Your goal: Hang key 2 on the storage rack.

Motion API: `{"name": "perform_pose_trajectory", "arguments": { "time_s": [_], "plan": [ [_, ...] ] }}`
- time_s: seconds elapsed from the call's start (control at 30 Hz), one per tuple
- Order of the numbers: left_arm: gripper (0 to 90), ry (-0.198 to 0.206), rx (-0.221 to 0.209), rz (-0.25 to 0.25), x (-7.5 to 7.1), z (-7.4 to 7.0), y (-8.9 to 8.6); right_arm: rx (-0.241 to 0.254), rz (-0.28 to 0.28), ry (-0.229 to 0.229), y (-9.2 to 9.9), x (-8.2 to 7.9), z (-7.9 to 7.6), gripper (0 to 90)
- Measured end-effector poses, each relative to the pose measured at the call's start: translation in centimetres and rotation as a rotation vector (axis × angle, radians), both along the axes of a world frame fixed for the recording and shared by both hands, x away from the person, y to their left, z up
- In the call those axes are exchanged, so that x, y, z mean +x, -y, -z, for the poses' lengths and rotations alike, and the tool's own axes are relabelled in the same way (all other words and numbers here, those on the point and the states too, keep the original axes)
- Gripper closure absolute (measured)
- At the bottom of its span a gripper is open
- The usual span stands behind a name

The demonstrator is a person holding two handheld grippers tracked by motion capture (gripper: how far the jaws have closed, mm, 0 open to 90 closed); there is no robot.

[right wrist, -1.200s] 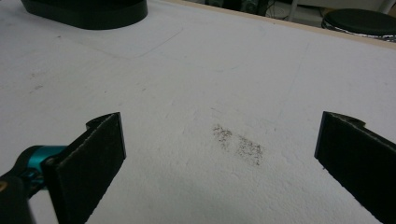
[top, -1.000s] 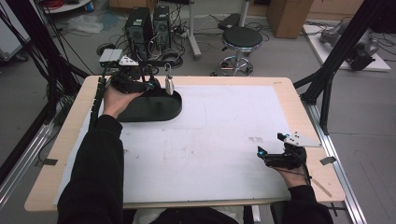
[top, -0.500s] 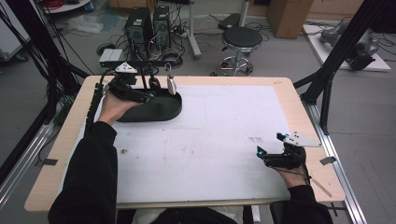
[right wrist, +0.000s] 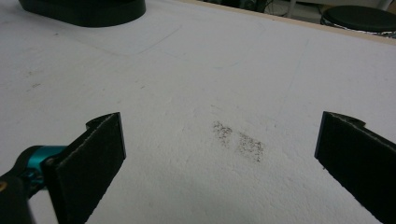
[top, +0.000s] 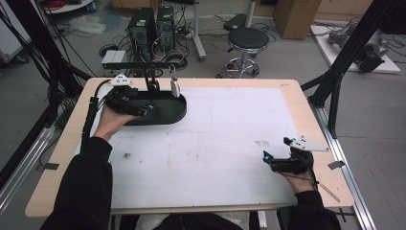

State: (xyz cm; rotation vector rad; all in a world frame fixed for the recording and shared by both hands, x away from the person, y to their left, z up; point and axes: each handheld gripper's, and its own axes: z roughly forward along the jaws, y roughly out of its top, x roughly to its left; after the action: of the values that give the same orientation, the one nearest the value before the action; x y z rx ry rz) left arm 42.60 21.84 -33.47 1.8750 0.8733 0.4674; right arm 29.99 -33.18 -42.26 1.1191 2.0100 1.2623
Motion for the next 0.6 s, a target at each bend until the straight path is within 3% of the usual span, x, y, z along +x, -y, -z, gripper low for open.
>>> {"name": "perform_pose_trajectory", "arguments": {
  "time_s": [0.13,0.33,0.6],
  "plan": [
    [1.7,0.004,0.003,-0.029,-1.1,0.7,-0.9,0.001,0.007,-0.001,0.2,-0.1,0.0,1.0],
    [1.7,-0.008,-0.031,-0.054,-2.8,1.9,-2.4,0.0,0.007,-0.008,0.3,-0.1,0.2,1.0],
    [2.0,0.043,-0.057,-0.038,-4.9,2.4,-3.1,-0.003,0.003,-0.007,0.1,0.0,0.2,1.0]
  ]
}}
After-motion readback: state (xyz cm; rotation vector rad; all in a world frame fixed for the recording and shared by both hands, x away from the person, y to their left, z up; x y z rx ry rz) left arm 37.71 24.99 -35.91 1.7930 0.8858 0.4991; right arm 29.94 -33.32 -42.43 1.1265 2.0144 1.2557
